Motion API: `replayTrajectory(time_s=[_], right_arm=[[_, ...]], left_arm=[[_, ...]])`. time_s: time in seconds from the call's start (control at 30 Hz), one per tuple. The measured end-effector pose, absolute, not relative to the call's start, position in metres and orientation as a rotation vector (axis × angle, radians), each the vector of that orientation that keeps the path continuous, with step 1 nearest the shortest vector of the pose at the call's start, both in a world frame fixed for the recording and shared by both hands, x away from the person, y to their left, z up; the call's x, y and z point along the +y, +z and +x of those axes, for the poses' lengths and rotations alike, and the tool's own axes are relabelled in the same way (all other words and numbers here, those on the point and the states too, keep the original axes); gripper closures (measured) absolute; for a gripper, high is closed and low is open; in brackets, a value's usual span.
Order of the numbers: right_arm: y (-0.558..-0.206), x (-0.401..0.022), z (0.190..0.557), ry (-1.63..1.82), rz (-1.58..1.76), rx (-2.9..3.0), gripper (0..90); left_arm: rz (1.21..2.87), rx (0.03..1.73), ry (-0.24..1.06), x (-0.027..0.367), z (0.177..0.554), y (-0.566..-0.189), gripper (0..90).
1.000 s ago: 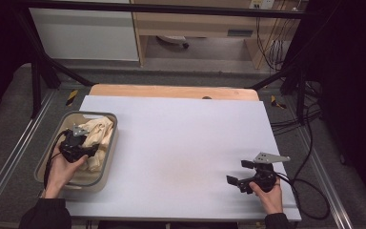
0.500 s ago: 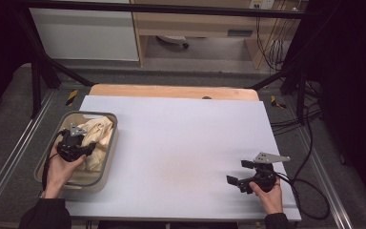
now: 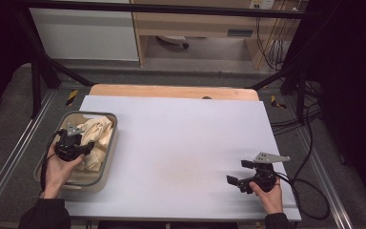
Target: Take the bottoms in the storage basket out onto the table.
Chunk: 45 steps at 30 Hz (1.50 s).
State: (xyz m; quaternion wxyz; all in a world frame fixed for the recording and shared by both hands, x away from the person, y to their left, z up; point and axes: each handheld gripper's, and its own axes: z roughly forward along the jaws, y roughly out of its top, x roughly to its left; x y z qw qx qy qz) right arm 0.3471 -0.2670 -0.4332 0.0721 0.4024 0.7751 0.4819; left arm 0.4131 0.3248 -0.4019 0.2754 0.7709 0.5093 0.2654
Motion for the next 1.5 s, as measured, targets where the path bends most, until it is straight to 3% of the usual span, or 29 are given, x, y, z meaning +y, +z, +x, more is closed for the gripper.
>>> replayTrajectory(time_s=[1.5], right_arm=[[-0.433,-0.267,0.347,1.448,1.204,2.329,0.5]], left_arm=[[1.963,1.350,0.725,0.334,0.403,-0.383,65.7]])
